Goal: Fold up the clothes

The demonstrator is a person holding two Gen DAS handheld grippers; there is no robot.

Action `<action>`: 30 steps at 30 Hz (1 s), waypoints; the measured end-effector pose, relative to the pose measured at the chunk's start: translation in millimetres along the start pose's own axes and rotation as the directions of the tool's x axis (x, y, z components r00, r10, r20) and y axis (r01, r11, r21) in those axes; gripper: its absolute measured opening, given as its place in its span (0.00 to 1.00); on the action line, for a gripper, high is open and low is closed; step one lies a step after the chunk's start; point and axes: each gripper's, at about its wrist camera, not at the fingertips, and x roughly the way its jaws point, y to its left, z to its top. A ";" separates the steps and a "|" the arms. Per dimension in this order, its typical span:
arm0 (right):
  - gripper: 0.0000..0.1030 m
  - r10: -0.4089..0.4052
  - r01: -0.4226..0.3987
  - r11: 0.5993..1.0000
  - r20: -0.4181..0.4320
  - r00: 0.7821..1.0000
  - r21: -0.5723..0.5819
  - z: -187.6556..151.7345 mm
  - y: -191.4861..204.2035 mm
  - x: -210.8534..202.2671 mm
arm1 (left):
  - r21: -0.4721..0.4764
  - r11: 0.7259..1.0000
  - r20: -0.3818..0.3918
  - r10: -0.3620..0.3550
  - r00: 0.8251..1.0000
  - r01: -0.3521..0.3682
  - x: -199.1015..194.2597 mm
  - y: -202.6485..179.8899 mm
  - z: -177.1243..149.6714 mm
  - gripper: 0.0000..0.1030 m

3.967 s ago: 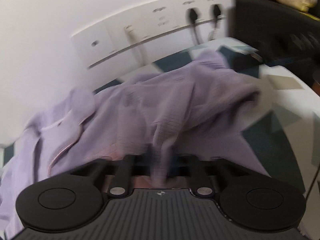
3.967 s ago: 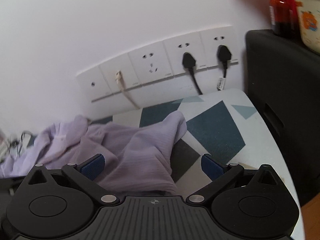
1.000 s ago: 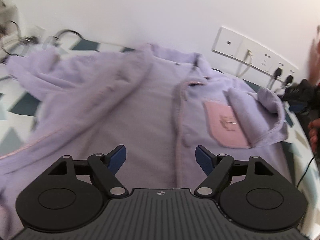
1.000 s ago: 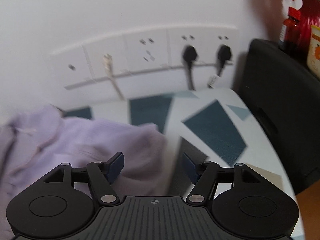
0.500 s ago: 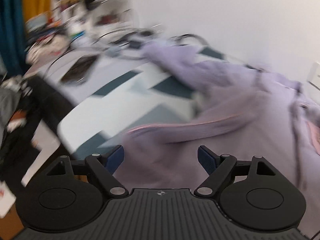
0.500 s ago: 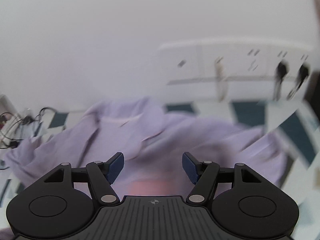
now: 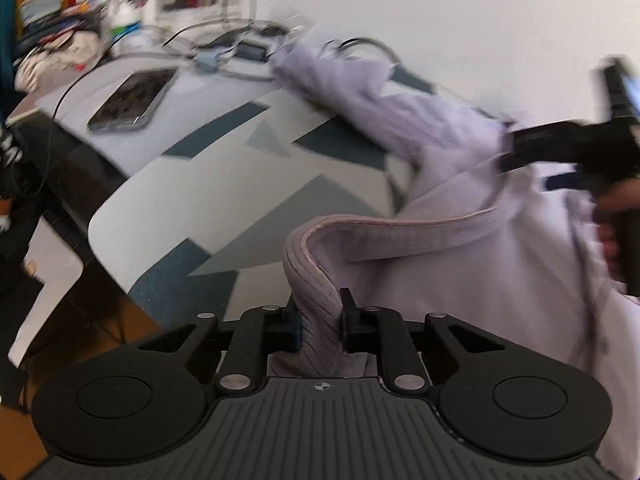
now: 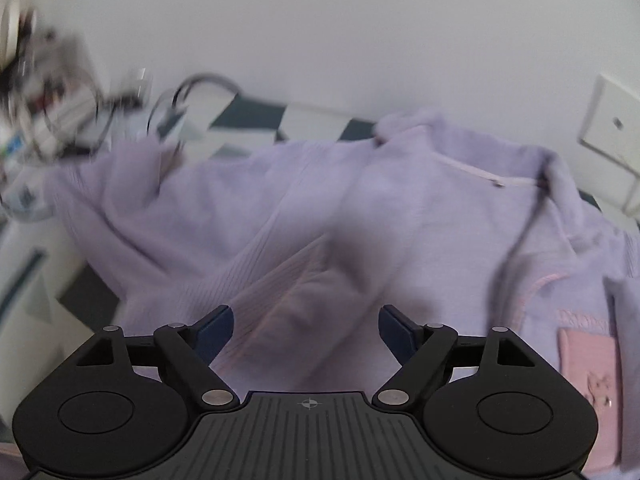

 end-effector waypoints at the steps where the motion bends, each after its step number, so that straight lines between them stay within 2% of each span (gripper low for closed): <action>1: 0.56 -0.033 0.033 0.999 0.001 0.999 -0.020 -1.2 2.8 1.6 | 0.026 0.999 0.009 -0.033 0.999 0.033 -9.0 -2.8 -0.5 0.16; 2: 0.43 -0.067 0.067 0.997 0.003 0.998 -0.039 -2.4 5.2 2.8 | 0.058 0.996 0.016 -0.072 0.997 0.071 -18.4 -5.9 -1.0 0.16; 3: 0.38 -0.056 0.056 0.998 -0.001 0.998 -0.006 -2.7 -2.4 0.3 | 0.090 0.990 0.022 -0.112 0.993 0.110 -27.7 -8.9 -1.5 0.16; 4: 0.25 -0.042 0.042 0.999 -0.005 0.999 0.032 -2.9 -10.8 -2.6 | 0.121 0.981 0.023 -0.152 0.988 0.149 -36.4 -11.7 -2.4 0.16; 5: 0.18 -0.028 0.028 0.997 -0.009 1.000 0.070 -3.1 -19.1 -5.4 | 0.149 0.970 0.014 -0.198 0.980 0.194 -43.3 -14.5 -4.3 0.16; 9: 0.16 -0.002 0.004 0.983 -0.014 1.000 0.186 -6.6 -62.8 -17.0 | 0.202 0.911 -0.085 -0.349 0.933 0.359 -51.2 -26.4 -17.5 0.15; 12: 0.16 0.013 0.004 0.955 -0.054 0.998 0.297 -16.0 -97.3 -21.3 | 0.208 0.877 -0.160 -0.406 0.900 0.433 -45.5 -38.3 -31.7 0.15; 14: 0.22 0.019 0.015 0.926 -0.086 0.996 0.377 -24.2 -120.1 -21.7 | 0.221 0.854 -0.200 -0.434 0.879 0.471 -42.4 -49.2 -39.7 0.15; 17: 0.25 0.008 0.026 0.916 -0.082 0.997 0.400 -30.8 -136.3 -26.7 | 0.243 0.824 -0.220 -0.467 0.856 0.512 -41.5 -64.0 -46.0 0.15; 19: 0.27 -0.015 0.035 0.931 -0.058 0.998 0.363 -27.3 -132.1 -32.5 | 0.252 0.814 -0.228 -0.476 0.849 0.524 -40.6 -70.7 -47.9 0.15; 21: 0.35 -0.046 0.045 0.957 -0.003 0.999 0.287 -17.1 -121.3 -39.0 | 0.249 0.808 -0.231 -0.485 0.843 0.533 -40.9 -74.5 -48.0 0.15; 23: 0.47 -0.059 0.047 0.982 0.059 0.996 0.184 -5.6 -108.4 -42.2 | 0.243 0.806 -0.226 -0.494 0.840 0.539 -43.6 -75.9 -46.7 0.15; 25: 0.47 -0.059 0.052 0.996 0.096 0.994 0.069 4.9 -95.3 -39.2 | 0.237 0.804 -0.216 -0.504 0.836 0.545 -47.2 -76.7 -44.6 0.15; 28: 0.52 -0.067 0.071 0.996 0.078 0.995 -0.054 15.8 -80.1 -17.0 | 0.226 0.795 -0.196 -0.529 0.825 0.563 -54.7 -79.2 -39.1 0.15; 30: 0.56 -0.090 0.092 0.994 0.040 0.995 -0.051 22.2 -80.1 3.6 | 0.223 0.789 -0.187 -0.543 0.819 0.573 -58.4 -82.9 -36.4 0.15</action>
